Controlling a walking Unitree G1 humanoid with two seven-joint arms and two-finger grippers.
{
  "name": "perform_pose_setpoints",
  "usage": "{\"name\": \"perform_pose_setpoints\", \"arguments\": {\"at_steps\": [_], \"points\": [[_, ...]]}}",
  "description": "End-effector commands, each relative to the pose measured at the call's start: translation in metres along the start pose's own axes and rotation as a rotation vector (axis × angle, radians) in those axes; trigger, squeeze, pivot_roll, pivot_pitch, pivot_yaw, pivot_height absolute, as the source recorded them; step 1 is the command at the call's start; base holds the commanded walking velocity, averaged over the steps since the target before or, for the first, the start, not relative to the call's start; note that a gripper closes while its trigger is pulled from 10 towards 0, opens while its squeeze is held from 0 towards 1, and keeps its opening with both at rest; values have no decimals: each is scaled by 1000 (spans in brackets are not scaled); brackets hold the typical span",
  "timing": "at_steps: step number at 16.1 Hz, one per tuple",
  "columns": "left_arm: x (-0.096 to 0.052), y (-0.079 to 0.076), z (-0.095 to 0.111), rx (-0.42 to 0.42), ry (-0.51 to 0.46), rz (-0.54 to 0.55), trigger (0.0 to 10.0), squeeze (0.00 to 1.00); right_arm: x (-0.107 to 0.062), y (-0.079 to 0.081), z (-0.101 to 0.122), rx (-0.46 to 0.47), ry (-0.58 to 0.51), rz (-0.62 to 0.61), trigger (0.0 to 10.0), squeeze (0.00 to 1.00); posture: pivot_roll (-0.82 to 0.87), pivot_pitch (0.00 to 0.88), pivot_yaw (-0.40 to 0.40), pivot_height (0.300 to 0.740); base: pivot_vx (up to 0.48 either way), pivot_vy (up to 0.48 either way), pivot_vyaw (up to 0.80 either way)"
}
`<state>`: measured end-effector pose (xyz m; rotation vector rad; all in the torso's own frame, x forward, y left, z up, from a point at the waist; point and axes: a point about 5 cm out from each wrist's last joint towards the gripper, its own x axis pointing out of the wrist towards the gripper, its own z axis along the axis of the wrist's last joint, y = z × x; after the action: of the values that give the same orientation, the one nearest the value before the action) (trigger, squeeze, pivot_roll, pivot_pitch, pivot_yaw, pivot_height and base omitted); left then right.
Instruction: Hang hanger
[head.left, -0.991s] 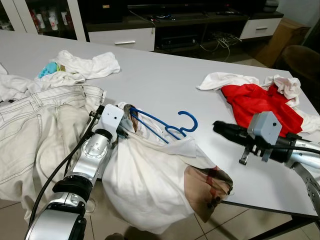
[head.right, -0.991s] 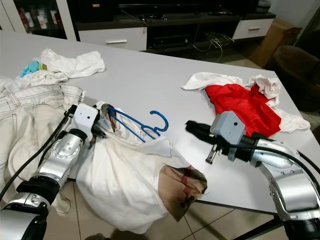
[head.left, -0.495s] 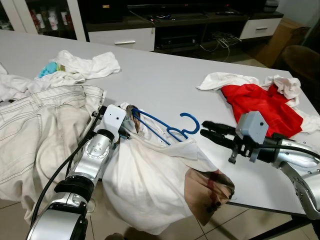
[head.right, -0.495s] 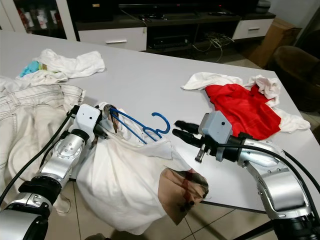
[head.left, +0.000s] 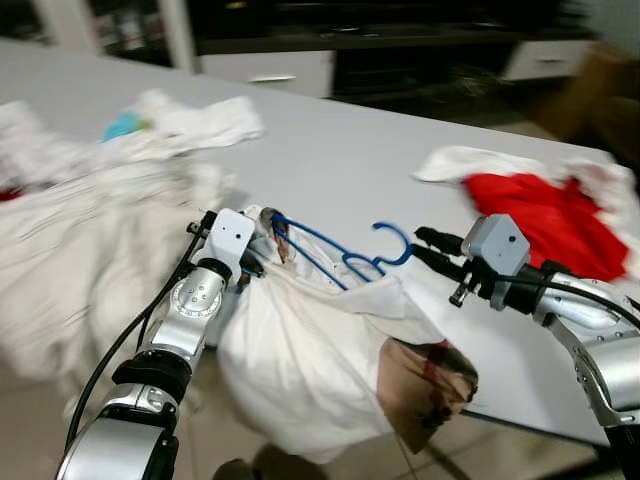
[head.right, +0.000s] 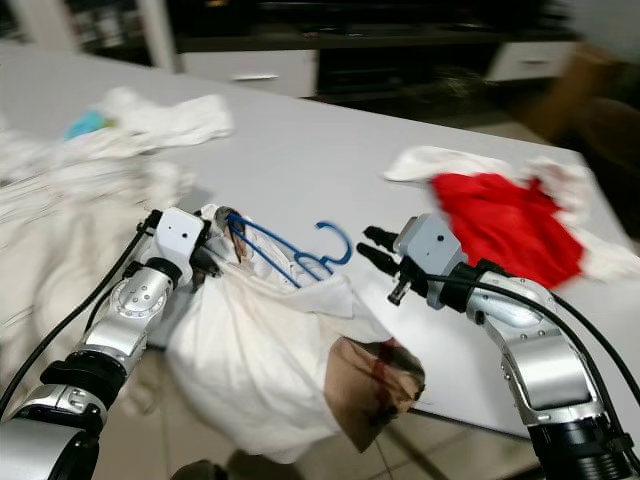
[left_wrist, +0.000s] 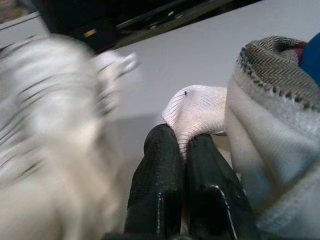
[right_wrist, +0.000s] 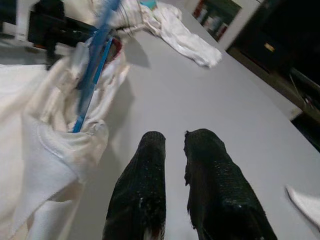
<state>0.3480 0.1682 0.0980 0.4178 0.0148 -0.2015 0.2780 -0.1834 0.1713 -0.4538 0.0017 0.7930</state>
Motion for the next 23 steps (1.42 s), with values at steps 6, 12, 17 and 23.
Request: {"name": "perform_pose_setpoints", "arguments": {"at_steps": [6,12,17,23], "points": [[2,-4,2,-2,3,-8,10000,0,-15,-17,-9,18,43,-99,10000,0,-26,0,-44,740,0,0,131],[0,-5,1,-3,6,-8,10000,0,-34,-36,-21,26,144,-159,10000,0,-24,0,-44,740,0,0,0],[1,-5,1,0,9,-12,10000,0,-51,-42,-11,41,136,-101,10000,0,-29,0,-42,740,0,0,0],[1,-7,2,-4,8,-15,10000,0,-52,-24,-6,74,116,11,10000,0,-33,0,-42,740,0,0,667]]}}
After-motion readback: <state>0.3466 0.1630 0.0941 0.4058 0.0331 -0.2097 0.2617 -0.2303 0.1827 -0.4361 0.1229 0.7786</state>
